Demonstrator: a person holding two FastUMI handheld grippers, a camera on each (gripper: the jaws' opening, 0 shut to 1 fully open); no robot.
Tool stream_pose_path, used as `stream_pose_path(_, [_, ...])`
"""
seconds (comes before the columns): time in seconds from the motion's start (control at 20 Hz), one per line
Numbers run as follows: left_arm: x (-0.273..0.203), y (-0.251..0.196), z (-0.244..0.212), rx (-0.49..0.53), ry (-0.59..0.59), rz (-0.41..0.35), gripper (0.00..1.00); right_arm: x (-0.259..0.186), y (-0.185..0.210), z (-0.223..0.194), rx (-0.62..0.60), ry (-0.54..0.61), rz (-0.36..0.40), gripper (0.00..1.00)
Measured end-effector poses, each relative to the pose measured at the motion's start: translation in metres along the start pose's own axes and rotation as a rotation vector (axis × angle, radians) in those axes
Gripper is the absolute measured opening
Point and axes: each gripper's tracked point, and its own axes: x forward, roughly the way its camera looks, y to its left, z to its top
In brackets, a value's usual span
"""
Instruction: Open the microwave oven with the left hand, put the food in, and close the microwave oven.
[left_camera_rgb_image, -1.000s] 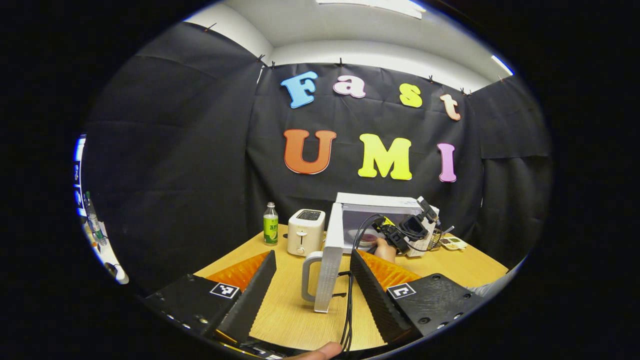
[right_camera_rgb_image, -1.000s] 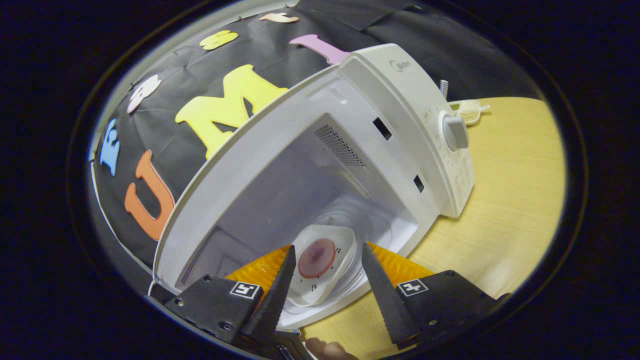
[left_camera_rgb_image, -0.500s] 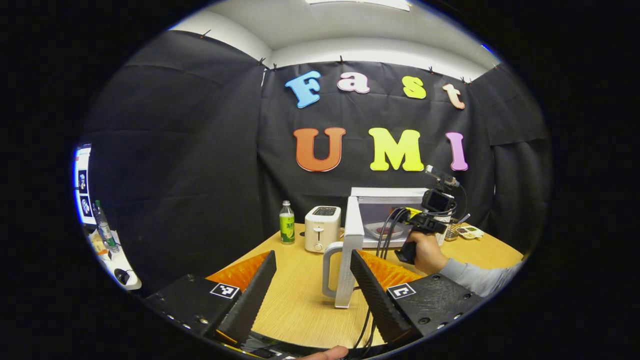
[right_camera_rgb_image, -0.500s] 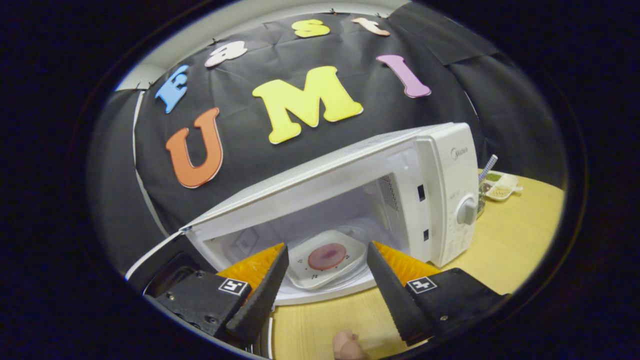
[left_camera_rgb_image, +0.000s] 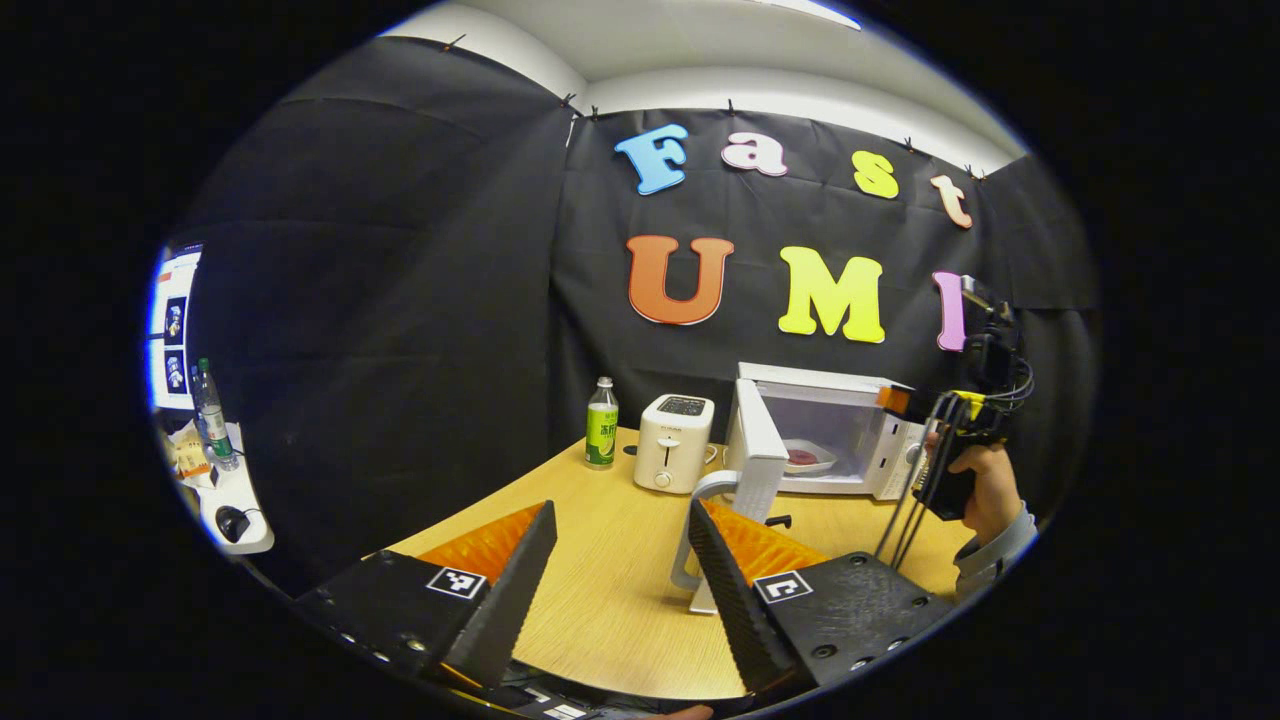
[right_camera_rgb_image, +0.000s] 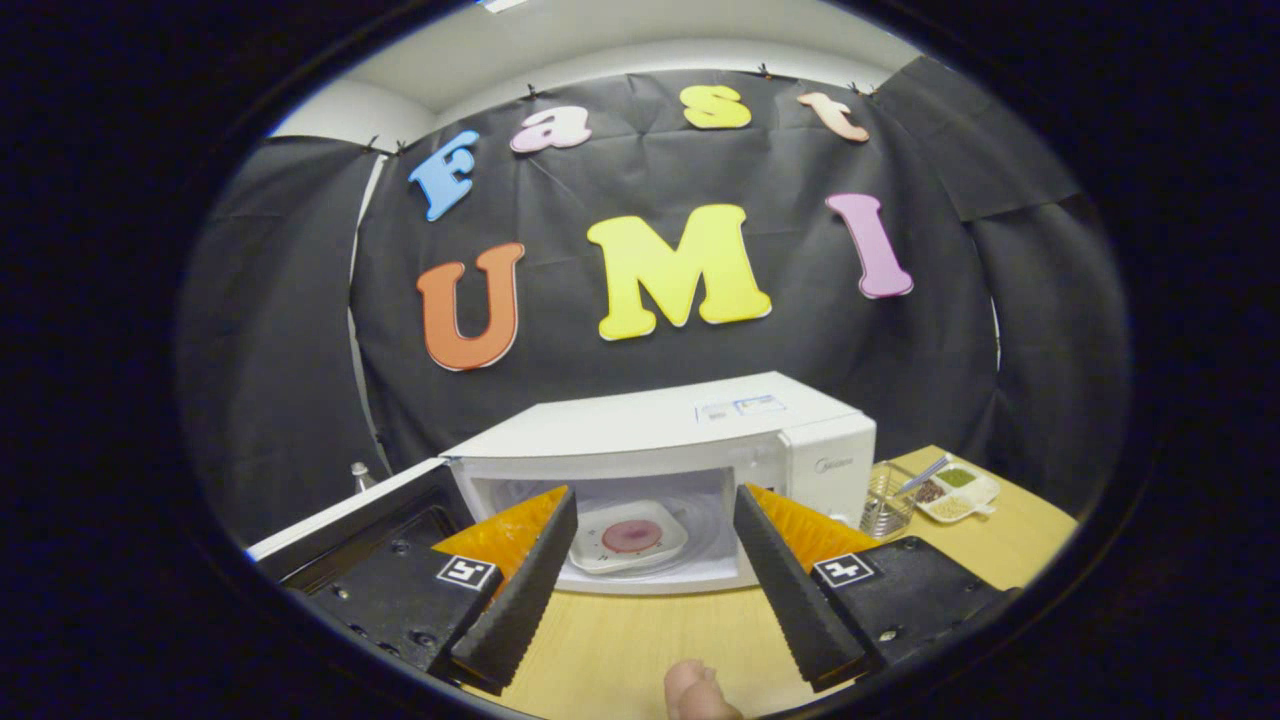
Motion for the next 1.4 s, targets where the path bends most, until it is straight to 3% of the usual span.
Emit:
stream_pose_path(0.05, [0.002, -0.002, 0.000, -0.010, 0.003, -0.013, 0.75, -0.013, -0.005, 0.010, -0.008, -0.021, 0.007, 0.90])
stream_pose_path(0.1, [0.002, -0.005, 0.004, -0.016, -0.006, -0.027, 0.71, -0.025, -0.013, 0.021, -0.025, -0.045, -0.001, 1.00])
stream_pose_path(0.15, [0.002, -0.009, 0.007, -0.023, -0.018, -0.040, 0.44, -0.037, -0.021, 0.031, -0.044, -0.073, -0.011, 1.00])
stream_pose_path(0.2, [0.002, -0.008, 0.010, -0.014, -0.031, -0.035, 0.50, -0.049, -0.024, 0.039, -0.070, -0.096, -0.013, 0.90])
stream_pose_path(0.25, [0.005, -0.009, 0.010, -0.007, -0.036, -0.035, 0.37, -0.060, -0.027, 0.045, -0.092, -0.107, -0.007, 1.00])
stream_pose_path(0.45, [0.026, -0.010, 0.005, 0.000, -0.029, -0.016, 0.07, -0.098, -0.045, 0.064, -0.137, -0.145, 0.016, 1.00])
stream_pose_path(0.7, [0.049, -0.020, -0.004, -0.022, -0.025, -0.054, 0.06, -0.143, -0.075, 0.084, -0.182, -0.183, 0.004, 1.00])
stream_pose_path(0.75, [0.055, -0.023, -0.009, -0.011, -0.025, -0.057, 0.06, -0.149, -0.077, 0.088, -0.177, -0.185, 0.008, 0.92])
stream_pose_path(0.8, [0.060, -0.027, -0.013, 0.009, -0.019, -0.072, 0.06, -0.155, -0.082, 0.092, -0.173, -0.189, 0.013, 0.92])
stream_pose_path(0.85, [0.064, -0.033, -0.017, 0.031, -0.022, -0.079, 0.06, -0.162, -0.087, 0.096, -0.174, -0.196, 0.009, 1.00])
stream_pose_path(1.05, [0.085, -0.042, -0.028, 0.088, -0.019, -0.091, 0.06, -0.182, -0.101, 0.103, -0.199, -0.221, -0.013, 1.00])
stream_pose_path(1.15, [0.097, -0.033, -0.029, 0.112, -0.034, -0.053, 0.06, -0.190, -0.107, 0.103, -0.189, -0.220, -0.026, 1.00])
stream_pose_path(1.3, [0.099, -0.033, -0.034, 0.062, -0.024, -0.073, 0.00, -0.196, -0.119, 0.104, -0.185, -0.208, -0.055, 1.00])
stream_pose_path(1.35, [0.104, -0.034, -0.035, 0.061, -0.031, -0.075, 0.00, -0.199, -0.122, 0.106, -0.190, -0.206, -0.065, 0.92])
stream_pose_path(1.4, [0.109, -0.035, -0.039, 0.064, -0.021, -0.082, 0.00, -0.201, -0.125, 0.107, -0.196, -0.203, -0.072, 1.00])
